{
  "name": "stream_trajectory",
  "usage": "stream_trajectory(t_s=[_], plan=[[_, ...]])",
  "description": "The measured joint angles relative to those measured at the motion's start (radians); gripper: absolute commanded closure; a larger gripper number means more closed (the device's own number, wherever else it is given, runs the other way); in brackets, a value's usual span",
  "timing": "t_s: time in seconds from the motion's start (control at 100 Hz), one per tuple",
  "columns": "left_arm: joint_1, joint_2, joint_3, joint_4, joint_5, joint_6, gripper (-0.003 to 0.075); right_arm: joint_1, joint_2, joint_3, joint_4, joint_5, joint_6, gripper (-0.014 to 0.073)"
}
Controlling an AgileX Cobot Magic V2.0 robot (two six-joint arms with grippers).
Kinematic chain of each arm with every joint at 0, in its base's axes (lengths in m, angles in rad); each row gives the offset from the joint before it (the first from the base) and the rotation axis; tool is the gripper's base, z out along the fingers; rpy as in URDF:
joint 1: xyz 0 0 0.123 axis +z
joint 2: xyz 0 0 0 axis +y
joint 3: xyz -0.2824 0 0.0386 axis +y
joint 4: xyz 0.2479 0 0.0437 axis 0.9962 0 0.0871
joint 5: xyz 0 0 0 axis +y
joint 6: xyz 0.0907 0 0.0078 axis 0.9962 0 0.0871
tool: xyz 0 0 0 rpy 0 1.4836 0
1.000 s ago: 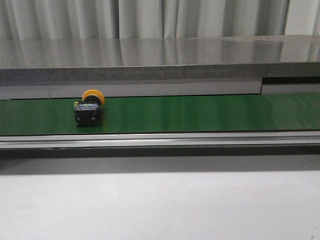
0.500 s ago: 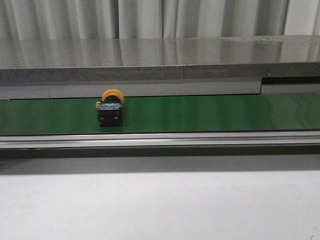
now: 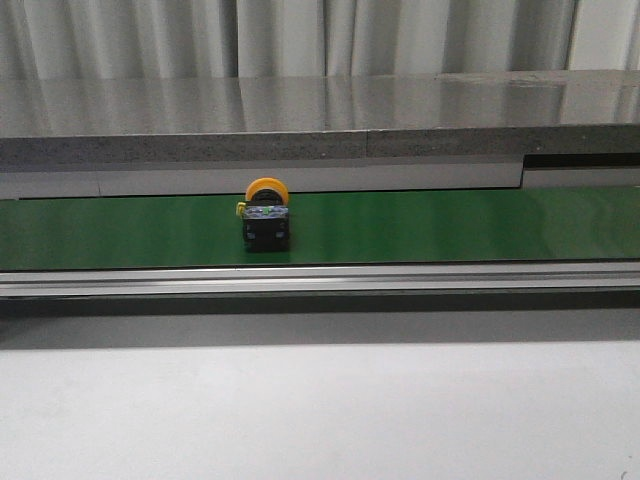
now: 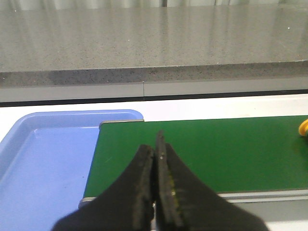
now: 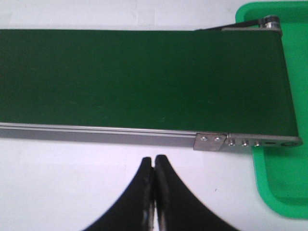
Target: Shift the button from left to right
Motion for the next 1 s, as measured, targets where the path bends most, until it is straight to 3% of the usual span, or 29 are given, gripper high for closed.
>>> stream_trajectory(t_s=[0.11,0.23,0.72,1.0], plan=[[0.0,0.0,0.0,0.0,0.0,0.0,0.0739,0.0,0.01,0.0,0.0,0.025,0.0,0.0172],[0.0,0.0,0.0,0.0,0.0,0.0,0.0739,0.0,0.01,0.0,0.0,0.029,0.0,0.0036],[0.0,0.0,0.0,0.0,0.0,0.002,0.0739,0.006,0.046,-0.03,0.09,0.016,0.0,0.0031],[0.0,0.0,0.0,0.0,0.0,0.002,0.0739,0.123,0.229,-0.163,0.092,-0.008,-0.004,0.0031]])
